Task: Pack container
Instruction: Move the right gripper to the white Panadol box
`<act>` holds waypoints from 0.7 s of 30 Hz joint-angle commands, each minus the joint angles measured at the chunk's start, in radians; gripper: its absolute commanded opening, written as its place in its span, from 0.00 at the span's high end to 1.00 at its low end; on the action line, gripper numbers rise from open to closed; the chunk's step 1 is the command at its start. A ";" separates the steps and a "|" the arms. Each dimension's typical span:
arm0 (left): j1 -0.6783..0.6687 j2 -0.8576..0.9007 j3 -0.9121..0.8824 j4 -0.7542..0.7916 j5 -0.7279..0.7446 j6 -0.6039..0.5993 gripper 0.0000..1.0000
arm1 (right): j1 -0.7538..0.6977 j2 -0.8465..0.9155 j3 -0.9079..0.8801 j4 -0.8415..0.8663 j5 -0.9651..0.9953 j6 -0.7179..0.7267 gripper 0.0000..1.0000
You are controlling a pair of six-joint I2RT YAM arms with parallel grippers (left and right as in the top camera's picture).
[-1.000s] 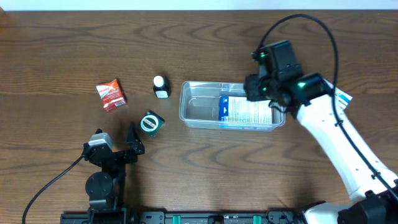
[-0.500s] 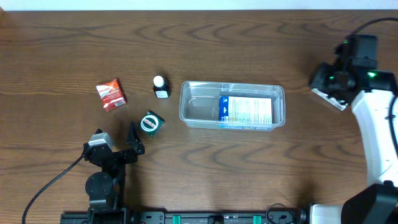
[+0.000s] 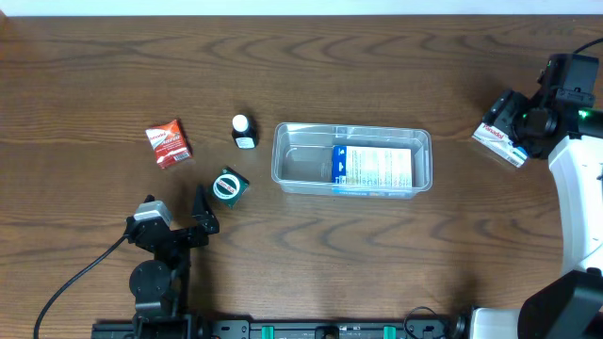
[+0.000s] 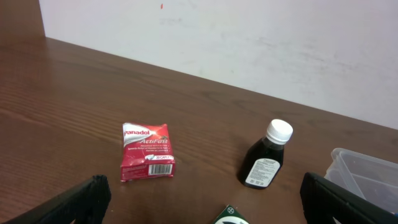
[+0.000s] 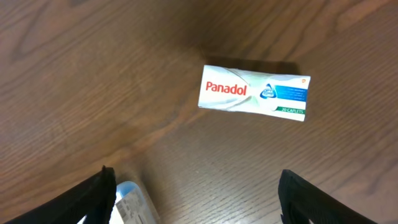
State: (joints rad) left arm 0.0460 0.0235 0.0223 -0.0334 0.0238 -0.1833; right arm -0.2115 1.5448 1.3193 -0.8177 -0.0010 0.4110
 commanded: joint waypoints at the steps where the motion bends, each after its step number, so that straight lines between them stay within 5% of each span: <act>1: 0.006 0.000 -0.018 -0.037 -0.008 0.006 0.02 | 0.001 0.012 0.009 0.029 -0.007 -0.058 0.22; 7: 0.006 0.000 -0.018 -0.037 -0.008 0.006 0.02 | -0.019 0.064 0.009 0.116 0.006 -0.163 0.22; 12: 0.006 0.000 -0.018 -0.037 -0.008 0.006 0.02 | -0.048 0.140 0.009 0.160 0.039 -0.235 0.02; 16: 0.006 0.000 -0.018 -0.037 -0.008 0.006 0.02 | -0.060 0.198 0.009 0.213 0.088 -0.295 0.01; 21: 0.006 0.000 -0.018 -0.037 -0.008 0.006 0.02 | -0.060 0.256 0.009 0.283 0.075 -0.565 0.01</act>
State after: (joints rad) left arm 0.0460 0.0235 0.0223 -0.0338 0.0238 -0.1833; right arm -0.2661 1.7733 1.3193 -0.5476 0.0620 0.0593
